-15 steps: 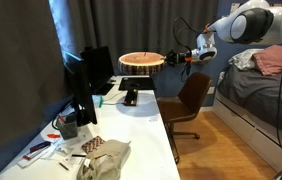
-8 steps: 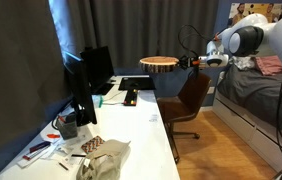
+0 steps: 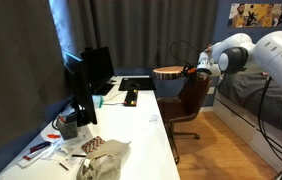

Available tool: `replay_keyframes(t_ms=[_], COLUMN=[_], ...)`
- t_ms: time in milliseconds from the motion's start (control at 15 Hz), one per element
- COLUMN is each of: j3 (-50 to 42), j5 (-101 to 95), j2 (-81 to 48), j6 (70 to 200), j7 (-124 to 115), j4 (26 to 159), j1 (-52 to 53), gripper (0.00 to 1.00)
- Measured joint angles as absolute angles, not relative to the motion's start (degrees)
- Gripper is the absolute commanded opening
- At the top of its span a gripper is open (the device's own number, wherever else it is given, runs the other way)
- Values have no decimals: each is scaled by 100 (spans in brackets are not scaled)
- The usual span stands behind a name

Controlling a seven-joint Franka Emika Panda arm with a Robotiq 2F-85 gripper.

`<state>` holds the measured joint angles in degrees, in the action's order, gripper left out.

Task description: Place the log pillow on the chair

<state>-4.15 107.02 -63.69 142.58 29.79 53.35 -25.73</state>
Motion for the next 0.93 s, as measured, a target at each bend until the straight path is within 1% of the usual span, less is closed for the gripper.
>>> replay_keyframes(t_ms=[67, 133, 467, 533, 933], j3=[-414, -415, -415, -416, -422], j5=[10816, 10912, 10910, 10910, 10910], j2=[-6521, -6673, -6765, -6763, -6960], j6=[14630, 14932, 14993, 14993, 15300], j7=[3065, 3158, 3179, 3179, 3156], j4=[5142, 4946, 4921, 4921, 4901], j1=[-2541, -2522, -2516, -2517, -2500], gripper=[3, 7, 7, 3, 2])
